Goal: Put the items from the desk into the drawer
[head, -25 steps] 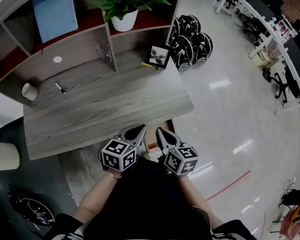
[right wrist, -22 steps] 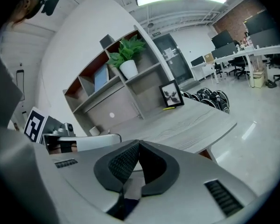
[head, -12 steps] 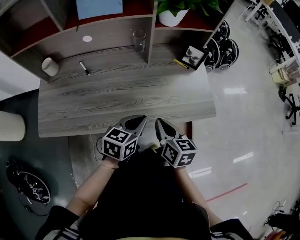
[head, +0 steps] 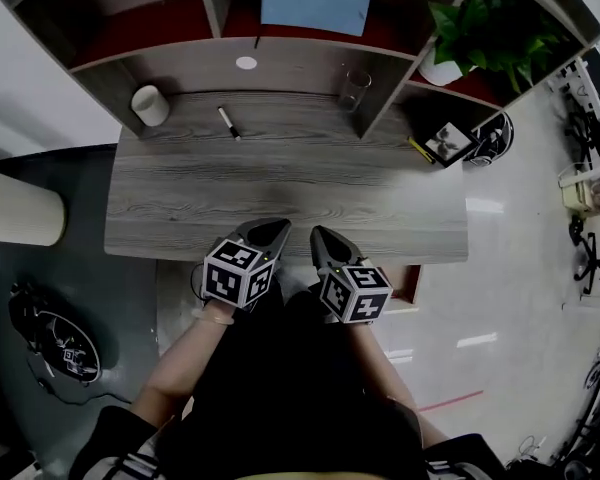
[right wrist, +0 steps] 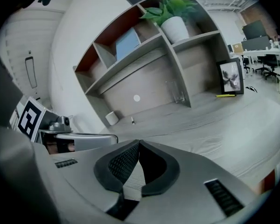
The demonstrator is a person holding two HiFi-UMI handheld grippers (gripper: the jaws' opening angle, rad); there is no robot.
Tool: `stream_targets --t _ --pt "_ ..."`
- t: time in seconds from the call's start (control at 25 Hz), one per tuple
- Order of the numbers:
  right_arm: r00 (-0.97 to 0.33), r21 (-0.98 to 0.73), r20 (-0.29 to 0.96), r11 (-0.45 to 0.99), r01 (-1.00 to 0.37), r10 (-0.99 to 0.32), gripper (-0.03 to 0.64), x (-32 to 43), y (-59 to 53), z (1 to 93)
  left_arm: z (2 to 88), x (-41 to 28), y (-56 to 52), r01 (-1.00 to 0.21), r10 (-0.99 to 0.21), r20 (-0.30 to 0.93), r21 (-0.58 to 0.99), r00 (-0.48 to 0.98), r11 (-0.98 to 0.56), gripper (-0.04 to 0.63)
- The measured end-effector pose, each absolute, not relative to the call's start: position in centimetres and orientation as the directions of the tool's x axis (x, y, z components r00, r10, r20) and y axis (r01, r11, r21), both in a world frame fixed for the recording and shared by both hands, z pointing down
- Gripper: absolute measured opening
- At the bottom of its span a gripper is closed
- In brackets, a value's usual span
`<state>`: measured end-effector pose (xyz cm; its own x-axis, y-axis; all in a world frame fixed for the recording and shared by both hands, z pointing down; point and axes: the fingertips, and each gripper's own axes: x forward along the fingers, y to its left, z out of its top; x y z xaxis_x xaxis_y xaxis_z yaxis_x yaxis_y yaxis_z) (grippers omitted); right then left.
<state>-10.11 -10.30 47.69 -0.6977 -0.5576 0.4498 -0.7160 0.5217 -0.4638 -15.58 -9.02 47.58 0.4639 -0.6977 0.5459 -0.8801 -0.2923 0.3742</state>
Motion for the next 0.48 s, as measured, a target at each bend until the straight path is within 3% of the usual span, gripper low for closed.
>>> stream_targets --t 0.48 --pt "-0.709 -0.404 0.490 0.589 -0.700 -0.507 0.008 -20.3 -10.7 48.9 47.7 -26.0 -9.7 -0.915 -0.747 0.539 0.320 0.390 -0.247 0.028"
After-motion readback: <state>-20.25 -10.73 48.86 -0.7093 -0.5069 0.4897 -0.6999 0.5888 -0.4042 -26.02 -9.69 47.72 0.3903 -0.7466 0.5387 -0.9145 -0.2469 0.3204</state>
